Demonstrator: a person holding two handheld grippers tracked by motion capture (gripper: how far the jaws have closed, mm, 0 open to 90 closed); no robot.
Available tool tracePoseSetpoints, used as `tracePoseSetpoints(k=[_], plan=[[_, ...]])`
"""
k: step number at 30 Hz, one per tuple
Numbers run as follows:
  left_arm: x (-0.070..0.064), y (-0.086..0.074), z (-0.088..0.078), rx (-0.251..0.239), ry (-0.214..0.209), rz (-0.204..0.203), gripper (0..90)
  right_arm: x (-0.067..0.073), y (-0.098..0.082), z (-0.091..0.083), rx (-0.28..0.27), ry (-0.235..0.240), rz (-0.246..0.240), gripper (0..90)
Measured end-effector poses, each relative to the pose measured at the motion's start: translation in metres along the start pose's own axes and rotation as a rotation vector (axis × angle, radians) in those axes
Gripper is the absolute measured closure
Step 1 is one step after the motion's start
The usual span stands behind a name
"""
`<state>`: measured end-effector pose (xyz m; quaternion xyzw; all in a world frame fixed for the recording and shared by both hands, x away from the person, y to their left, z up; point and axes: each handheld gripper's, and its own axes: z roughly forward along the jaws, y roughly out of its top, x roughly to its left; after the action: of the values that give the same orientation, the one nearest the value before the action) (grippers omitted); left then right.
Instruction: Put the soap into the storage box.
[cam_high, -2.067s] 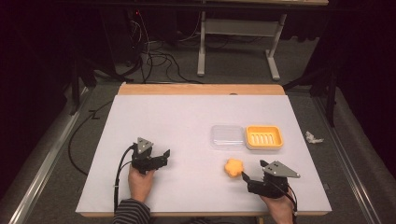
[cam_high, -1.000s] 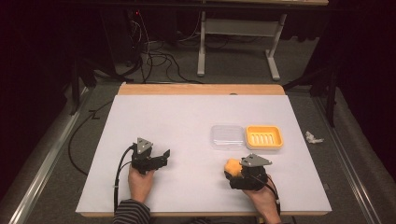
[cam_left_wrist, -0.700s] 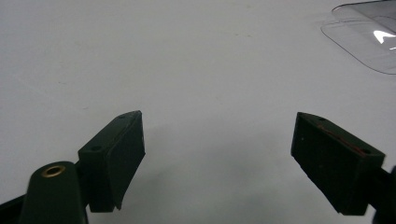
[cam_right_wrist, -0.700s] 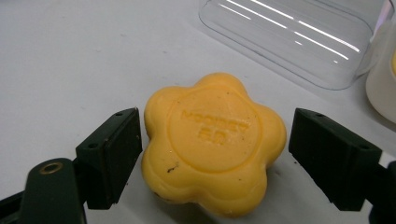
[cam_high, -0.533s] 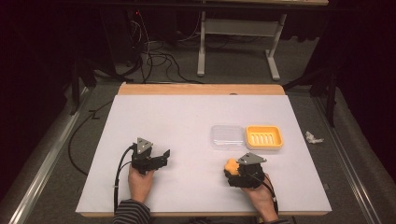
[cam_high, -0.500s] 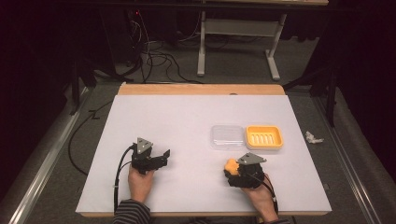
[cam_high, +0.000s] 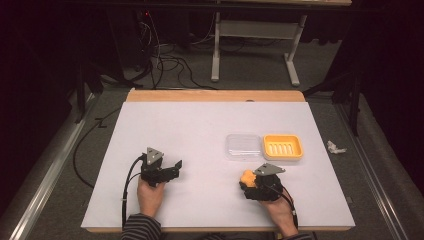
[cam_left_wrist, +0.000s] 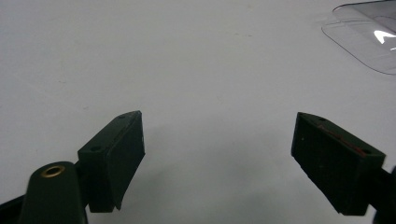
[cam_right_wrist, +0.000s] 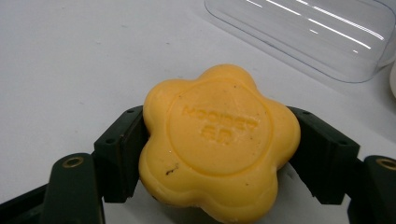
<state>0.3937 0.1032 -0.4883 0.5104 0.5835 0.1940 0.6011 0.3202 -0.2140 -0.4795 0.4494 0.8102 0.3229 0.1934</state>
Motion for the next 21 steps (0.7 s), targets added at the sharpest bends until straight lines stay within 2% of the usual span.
tracePoseSetpoints(k=[3,9,21], plan=[[0.0001,0.0001,0.0001,-0.001,0.0,-0.001,17.9,-0.0012,0.0026,-0.0004,0.022,0.01,-0.002,26.6],[0.0002,0.0003,0.0005,0.001,-0.003,-0.008,18.0,-0.0034,0.0044,-0.0006,0.032,0.026,0.005,26.9],[0.0003,0.0005,0.0005,0.001,-0.004,-0.01,18.1,-0.005,0.0068,-0.0064,0.048,0.044,-0.035,27.3]])
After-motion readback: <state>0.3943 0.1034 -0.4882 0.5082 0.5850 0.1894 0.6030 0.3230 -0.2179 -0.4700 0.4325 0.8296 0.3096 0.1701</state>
